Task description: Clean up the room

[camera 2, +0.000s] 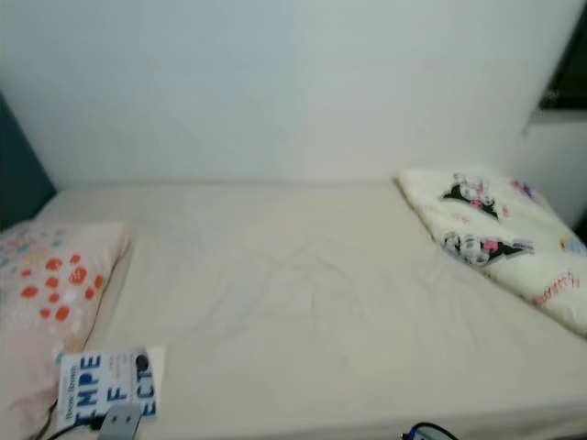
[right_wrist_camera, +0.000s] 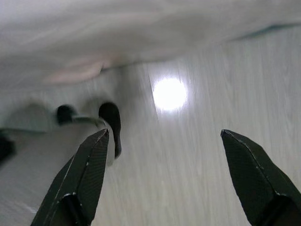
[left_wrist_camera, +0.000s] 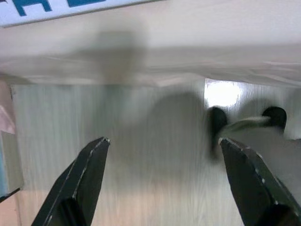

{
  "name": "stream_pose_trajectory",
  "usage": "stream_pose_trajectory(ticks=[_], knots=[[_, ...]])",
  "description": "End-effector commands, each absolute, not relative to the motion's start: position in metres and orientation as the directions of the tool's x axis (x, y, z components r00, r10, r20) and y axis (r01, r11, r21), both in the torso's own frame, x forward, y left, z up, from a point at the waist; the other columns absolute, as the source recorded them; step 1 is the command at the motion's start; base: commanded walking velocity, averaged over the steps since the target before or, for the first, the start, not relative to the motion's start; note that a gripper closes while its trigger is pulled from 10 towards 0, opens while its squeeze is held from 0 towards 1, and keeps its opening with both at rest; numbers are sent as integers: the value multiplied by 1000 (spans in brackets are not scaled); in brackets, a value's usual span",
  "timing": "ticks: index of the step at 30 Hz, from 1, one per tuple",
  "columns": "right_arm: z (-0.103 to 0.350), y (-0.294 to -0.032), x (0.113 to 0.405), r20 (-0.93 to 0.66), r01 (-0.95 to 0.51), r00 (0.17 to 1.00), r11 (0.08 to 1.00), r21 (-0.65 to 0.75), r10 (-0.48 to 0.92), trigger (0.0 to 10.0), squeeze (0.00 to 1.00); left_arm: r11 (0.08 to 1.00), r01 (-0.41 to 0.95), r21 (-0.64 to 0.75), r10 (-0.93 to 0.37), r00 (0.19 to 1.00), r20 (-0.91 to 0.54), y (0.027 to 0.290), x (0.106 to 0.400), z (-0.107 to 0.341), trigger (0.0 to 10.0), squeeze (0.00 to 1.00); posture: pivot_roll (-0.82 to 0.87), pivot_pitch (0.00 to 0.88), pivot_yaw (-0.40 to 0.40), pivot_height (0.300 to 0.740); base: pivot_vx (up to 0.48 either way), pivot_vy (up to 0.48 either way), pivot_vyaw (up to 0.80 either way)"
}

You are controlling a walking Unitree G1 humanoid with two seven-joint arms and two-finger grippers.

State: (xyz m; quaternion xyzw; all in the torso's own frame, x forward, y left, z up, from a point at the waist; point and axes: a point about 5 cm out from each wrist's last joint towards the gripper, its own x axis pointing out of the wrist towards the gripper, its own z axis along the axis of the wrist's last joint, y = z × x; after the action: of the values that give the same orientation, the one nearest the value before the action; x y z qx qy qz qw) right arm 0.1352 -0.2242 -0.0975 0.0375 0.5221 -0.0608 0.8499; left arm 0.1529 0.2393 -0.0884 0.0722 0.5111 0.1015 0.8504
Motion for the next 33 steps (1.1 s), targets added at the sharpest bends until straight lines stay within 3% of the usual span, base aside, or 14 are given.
stream_pose_trajectory(ticks=[1, 20, 28, 33], knots=[[-100, -221, 129, -900, 140, 434, 990, 11, -52, 10000, 0, 969, -88, 229, 244, 439, -864, 239, 150, -90, 10000, 0, -38, 0, -36, 740, 0, -480, 0], [-101, -222, 127, -895, 139, 443, 990, 9, -54, 10000, 0, 970, -68, 232, 239, 408, -881, 239, 144, -92, 10000, 0, -47, 0, -25, 740, 0, -480, 0], [-98, -226, 131, -884, 155, 462, 988, 7, -66, 10000, 0, 972, -64, 226, 232, 404, -885, 237, 143, -93, 10000, 0, -52, 0, -27, 740, 0, -480, 675], [-98, -228, 131, -886, 169, 458, 986, 2, -77, 10000, 0, 973, -63, 222, 229, 403, -886, 236, 143, -93, 10000, 0, -53, 0, -30, 740, 0, -480, 0]])
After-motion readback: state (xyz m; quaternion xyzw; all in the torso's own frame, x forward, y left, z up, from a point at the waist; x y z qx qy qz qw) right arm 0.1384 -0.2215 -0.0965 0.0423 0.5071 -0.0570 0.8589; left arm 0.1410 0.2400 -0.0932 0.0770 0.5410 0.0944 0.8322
